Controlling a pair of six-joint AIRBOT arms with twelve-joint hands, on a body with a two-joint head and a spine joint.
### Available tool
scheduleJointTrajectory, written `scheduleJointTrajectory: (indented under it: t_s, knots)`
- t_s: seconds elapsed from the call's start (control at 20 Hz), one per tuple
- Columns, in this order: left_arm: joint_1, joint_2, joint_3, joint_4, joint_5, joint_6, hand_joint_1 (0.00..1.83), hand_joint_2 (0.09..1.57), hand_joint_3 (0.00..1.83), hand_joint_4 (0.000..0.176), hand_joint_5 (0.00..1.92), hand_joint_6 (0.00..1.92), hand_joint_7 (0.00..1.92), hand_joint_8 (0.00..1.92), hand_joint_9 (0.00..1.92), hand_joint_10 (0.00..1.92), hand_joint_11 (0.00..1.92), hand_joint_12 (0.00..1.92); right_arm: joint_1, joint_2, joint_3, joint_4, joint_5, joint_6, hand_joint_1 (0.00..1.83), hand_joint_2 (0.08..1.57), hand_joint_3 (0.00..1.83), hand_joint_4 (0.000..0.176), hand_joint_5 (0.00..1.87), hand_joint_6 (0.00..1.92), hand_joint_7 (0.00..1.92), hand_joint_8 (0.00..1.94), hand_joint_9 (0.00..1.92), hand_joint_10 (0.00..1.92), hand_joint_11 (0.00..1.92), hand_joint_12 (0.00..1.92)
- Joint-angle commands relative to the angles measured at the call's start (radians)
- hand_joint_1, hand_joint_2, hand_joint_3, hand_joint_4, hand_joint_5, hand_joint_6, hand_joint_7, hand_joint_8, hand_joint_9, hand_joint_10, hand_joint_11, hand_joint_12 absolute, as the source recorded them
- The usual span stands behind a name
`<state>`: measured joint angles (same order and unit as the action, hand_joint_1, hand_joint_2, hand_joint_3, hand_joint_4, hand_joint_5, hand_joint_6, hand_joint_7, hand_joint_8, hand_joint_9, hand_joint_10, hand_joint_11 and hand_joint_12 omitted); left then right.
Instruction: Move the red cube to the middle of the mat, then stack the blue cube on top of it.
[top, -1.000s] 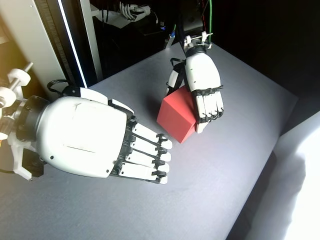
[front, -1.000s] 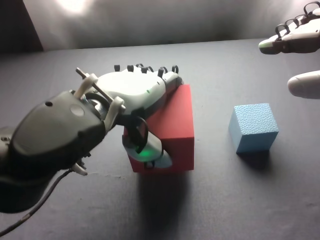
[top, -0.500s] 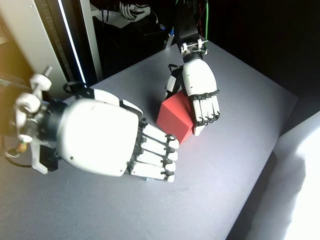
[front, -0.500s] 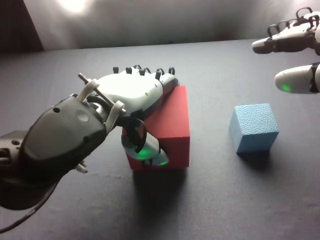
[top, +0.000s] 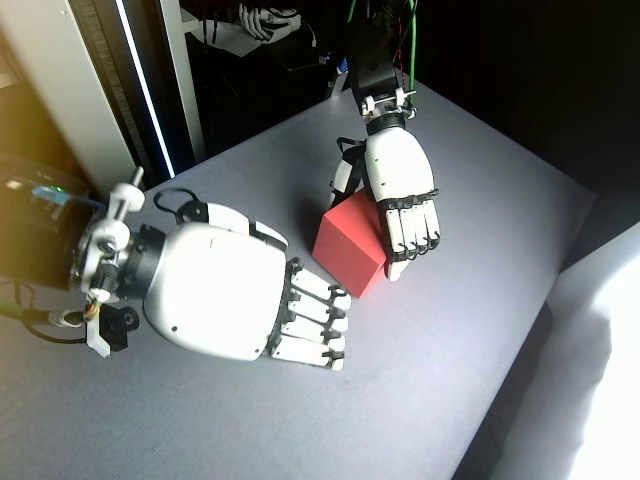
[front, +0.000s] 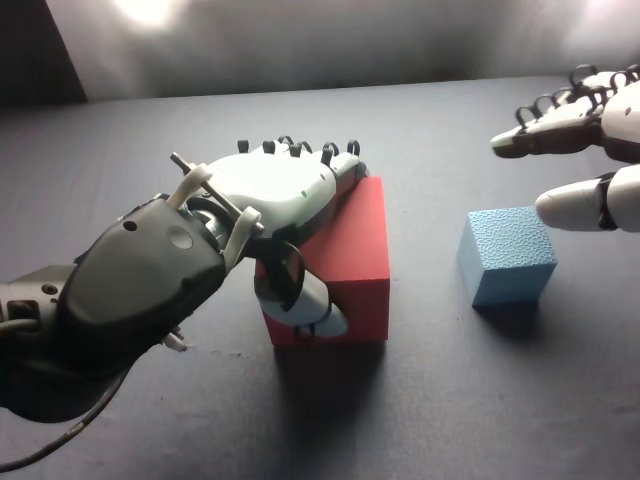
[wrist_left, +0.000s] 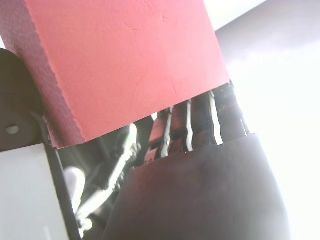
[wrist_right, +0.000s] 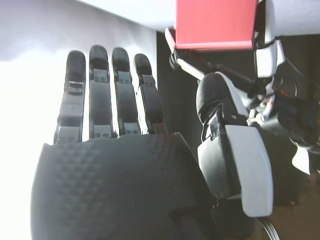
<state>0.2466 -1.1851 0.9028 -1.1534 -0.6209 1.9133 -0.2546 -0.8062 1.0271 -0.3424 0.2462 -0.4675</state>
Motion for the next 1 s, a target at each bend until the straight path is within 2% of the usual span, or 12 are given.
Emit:
scheduleJointTrajectory:
  t_s: [0.0,0.15,0.25,0.35,0.45,0.5,0.6,0.65,0.75,0.95]
  knots:
    - [-0.002,0.004,0.001,0.054,-0.055,-0.002,1.22,1.18,0.0,0.0,0.33,0.72,0.26,1.12,0.18,1.32,0.0,1.54,0.002,0.007,0.007,0.022,0.105,0.005,0.09,1.35,0.0,0.0,0.28,0.0,0.29,0.0,0.28,0.0,0.0,0.61]
    - [0.001,0.003,0.001,0.056,-0.056,-0.004,1.21,1.19,0.0,0.0,0.29,0.79,0.23,1.17,0.17,1.33,0.0,1.55,-0.002,-0.001,0.007,0.023,0.108,0.004,0.09,1.35,0.0,0.0,0.3,0.01,0.3,0.01,0.29,0.01,0.0,0.61]
    - [0.002,0.001,0.001,0.058,-0.06,-0.005,1.22,1.18,0.0,0.0,0.31,0.76,0.26,1.14,0.19,1.32,0.0,1.57,-0.003,-0.006,0.007,0.023,0.109,-0.004,0.14,1.34,0.0,0.0,0.3,0.01,0.31,0.01,0.3,0.01,0.0,0.62]
    - [0.004,0.001,0.001,0.058,-0.061,-0.007,1.22,1.17,0.0,0.0,0.32,0.74,0.27,1.12,0.2,1.3,0.0,1.58,-0.01,-0.015,0.008,0.071,0.116,-0.058,0.14,1.34,0.0,0.0,0.29,0.0,0.3,0.0,0.29,0.0,0.0,0.62]
    - [0.005,0.001,0.001,0.058,-0.065,-0.008,1.22,1.17,0.0,0.0,0.31,0.74,0.27,1.11,0.19,1.29,0.0,1.55,-0.016,-0.028,0.019,0.095,0.122,-0.06,0.11,1.34,0.0,0.0,0.29,0.0,0.31,0.0,0.31,0.01,0.0,0.67]
    - [0.005,0.001,0.001,0.058,-0.065,-0.008,1.12,1.18,0.0,0.0,0.27,0.51,0.27,0.74,0.15,0.99,0.0,1.33,-0.017,-0.034,0.024,0.101,0.123,-0.06,0.09,1.35,0.0,0.0,0.28,0.0,0.3,0.0,0.29,0.0,0.0,0.65]
    - [0.005,0.001,0.001,0.058,-0.065,-0.01,1.02,1.17,0.0,0.0,0.36,0.07,0.42,0.16,0.25,0.51,0.0,1.03,-0.026,-0.044,0.033,0.117,0.124,-0.06,0.07,1.36,0.0,0.0,0.27,0.0,0.29,0.0,0.28,0.0,0.0,0.62]
    - [0.005,0.001,0.0,0.058,-0.065,-0.01,0.98,1.15,0.0,0.0,0.31,0.0,0.4,0.02,0.29,0.26,0.0,0.86,-0.029,-0.049,0.036,0.122,0.124,-0.06,0.09,1.35,0.0,0.0,0.29,0.0,0.31,0.0,0.3,0.0,0.0,0.67]
    - [0.005,0.001,0.0,0.058,-0.065,-0.01,0.87,1.07,0.0,0.0,0.13,0.0,0.21,0.0,0.21,0.07,0.0,0.5,-0.031,-0.054,0.041,0.133,0.124,-0.06,0.11,1.34,0.0,0.0,0.27,0.0,0.29,0.0,0.28,0.0,0.0,0.62]
    - [0.006,0.001,0.0,0.058,-0.066,-0.011,0.7,0.99,0.0,0.0,0.0,0.0,0.09,0.0,0.11,0.0,0.0,0.22,-0.036,-0.06,0.041,0.151,0.109,-0.06,0.16,1.33,0.0,0.0,0.29,0.0,0.31,0.01,0.31,0.01,0.0,0.67]
